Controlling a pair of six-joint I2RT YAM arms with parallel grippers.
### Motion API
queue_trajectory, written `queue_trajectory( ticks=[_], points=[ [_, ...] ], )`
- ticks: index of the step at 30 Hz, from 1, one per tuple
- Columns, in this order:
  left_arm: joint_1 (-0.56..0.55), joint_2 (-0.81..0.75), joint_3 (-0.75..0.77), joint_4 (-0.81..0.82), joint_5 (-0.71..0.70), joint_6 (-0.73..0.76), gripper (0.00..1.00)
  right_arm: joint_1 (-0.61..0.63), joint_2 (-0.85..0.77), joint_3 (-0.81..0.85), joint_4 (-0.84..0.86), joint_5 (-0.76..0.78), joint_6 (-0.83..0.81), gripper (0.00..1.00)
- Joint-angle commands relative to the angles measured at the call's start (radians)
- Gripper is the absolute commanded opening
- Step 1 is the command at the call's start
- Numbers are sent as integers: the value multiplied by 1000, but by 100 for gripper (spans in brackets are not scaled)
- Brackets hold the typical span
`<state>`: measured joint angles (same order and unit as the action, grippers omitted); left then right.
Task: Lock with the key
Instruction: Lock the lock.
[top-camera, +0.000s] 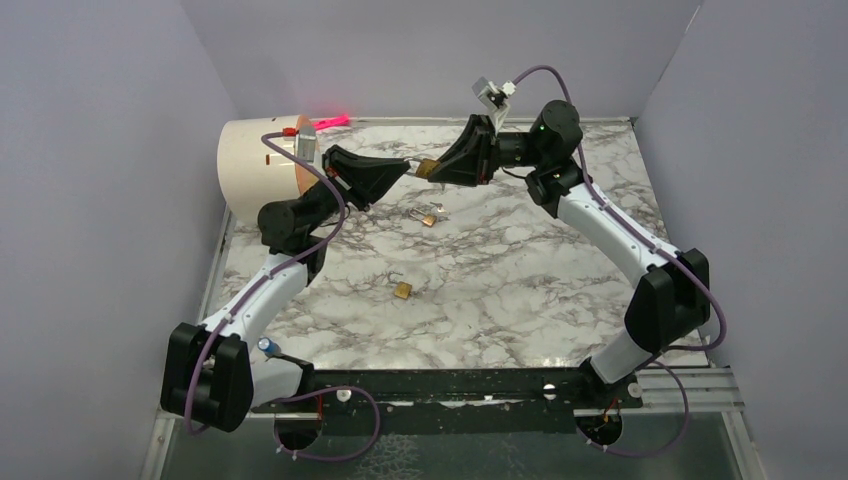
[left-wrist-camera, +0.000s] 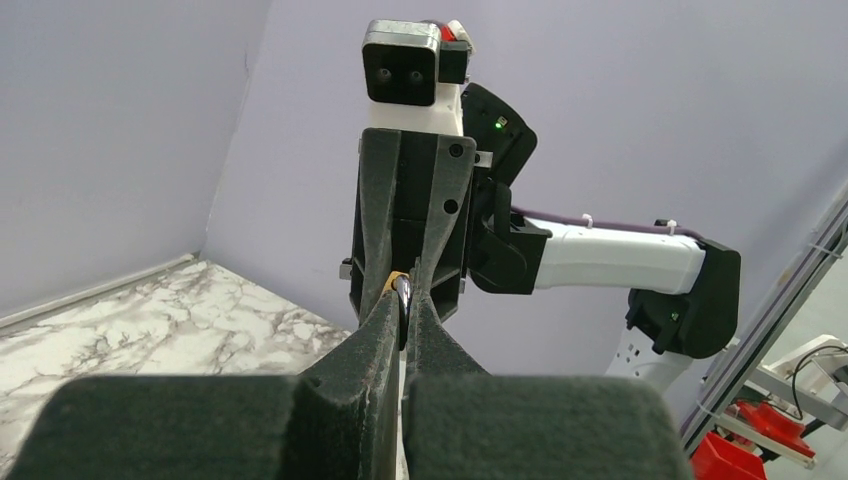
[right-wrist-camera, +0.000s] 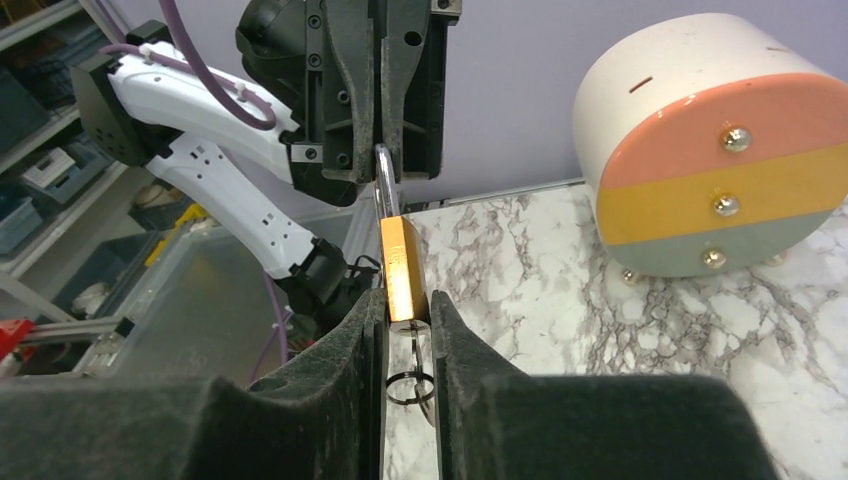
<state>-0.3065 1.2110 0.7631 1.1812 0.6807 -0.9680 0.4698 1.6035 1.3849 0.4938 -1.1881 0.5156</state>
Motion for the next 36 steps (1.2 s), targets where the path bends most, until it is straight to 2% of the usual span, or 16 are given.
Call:
queue_trajectory(
  ticks=[1, 3, 9, 12, 18, 23, 28, 32, 36],
  points=[
    [4, 2, -6, 63, 13, -11, 0, 6, 13, 29, 77, -33, 53, 14],
    [6, -1, -12, 63, 16, -8, 0, 6, 13, 25, 103, -43, 79, 1],
    [23, 10, -8, 29, 95, -2, 0, 6, -3, 35, 81, -83, 125, 1],
    [34, 32, 23, 14, 194, -20, 0, 4, -3, 76, -34, -117, 104, 1],
    [47, 74, 97, 12, 384, -101, 0, -1, -8, 158, -332, -146, -44, 1],
    [49, 77, 128, 12, 490, -140, 0, -24, 3, 194, -412, -243, -59, 1],
    [49, 85, 159, 14, 591, -181, 0, -64, 15, 198, -362, -328, 21, 1],
    [48, 83, 168, 19, 633, -209, 0, -68, 32, 175, -202, -404, 173, 1],
    [47, 78, 170, 33, 659, -228, 0, -68, 45, 142, 34, -436, 358, 1]
  ],
)
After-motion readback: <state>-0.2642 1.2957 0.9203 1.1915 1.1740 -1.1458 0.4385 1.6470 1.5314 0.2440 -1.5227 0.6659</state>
